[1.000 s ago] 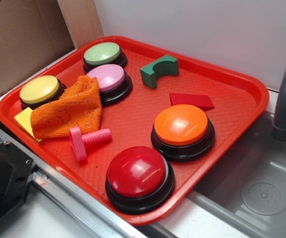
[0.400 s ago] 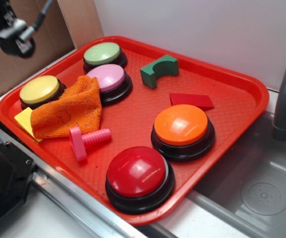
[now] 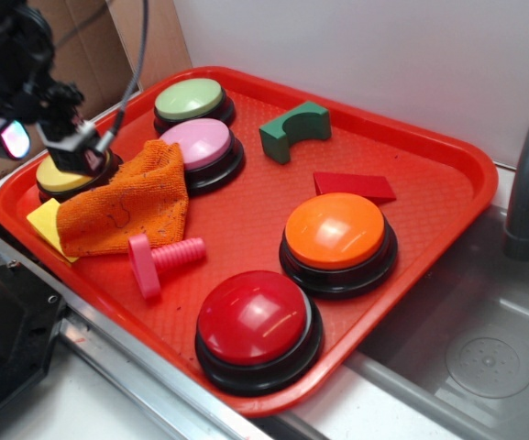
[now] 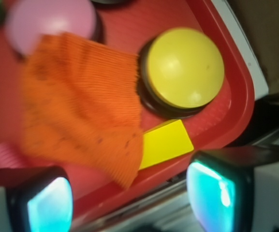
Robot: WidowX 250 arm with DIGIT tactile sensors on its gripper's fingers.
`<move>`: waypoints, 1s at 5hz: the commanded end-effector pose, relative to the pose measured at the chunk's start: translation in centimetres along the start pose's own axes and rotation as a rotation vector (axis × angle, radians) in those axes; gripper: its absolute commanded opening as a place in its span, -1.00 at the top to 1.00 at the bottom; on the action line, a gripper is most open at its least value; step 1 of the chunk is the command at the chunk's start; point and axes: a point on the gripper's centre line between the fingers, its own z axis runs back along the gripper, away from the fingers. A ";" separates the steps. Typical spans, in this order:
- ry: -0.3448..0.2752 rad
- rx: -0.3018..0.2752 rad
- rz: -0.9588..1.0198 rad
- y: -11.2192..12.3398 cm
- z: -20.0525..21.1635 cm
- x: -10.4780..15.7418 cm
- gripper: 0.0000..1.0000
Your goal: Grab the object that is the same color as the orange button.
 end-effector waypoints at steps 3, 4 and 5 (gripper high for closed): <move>-0.040 0.044 0.019 -2.7 -6.0 0.7 0.20; -0.006 0.057 -0.007 -2.3 -5.2 0.8 1.00; 0.033 0.052 -0.025 -1.9 -3.7 0.7 1.00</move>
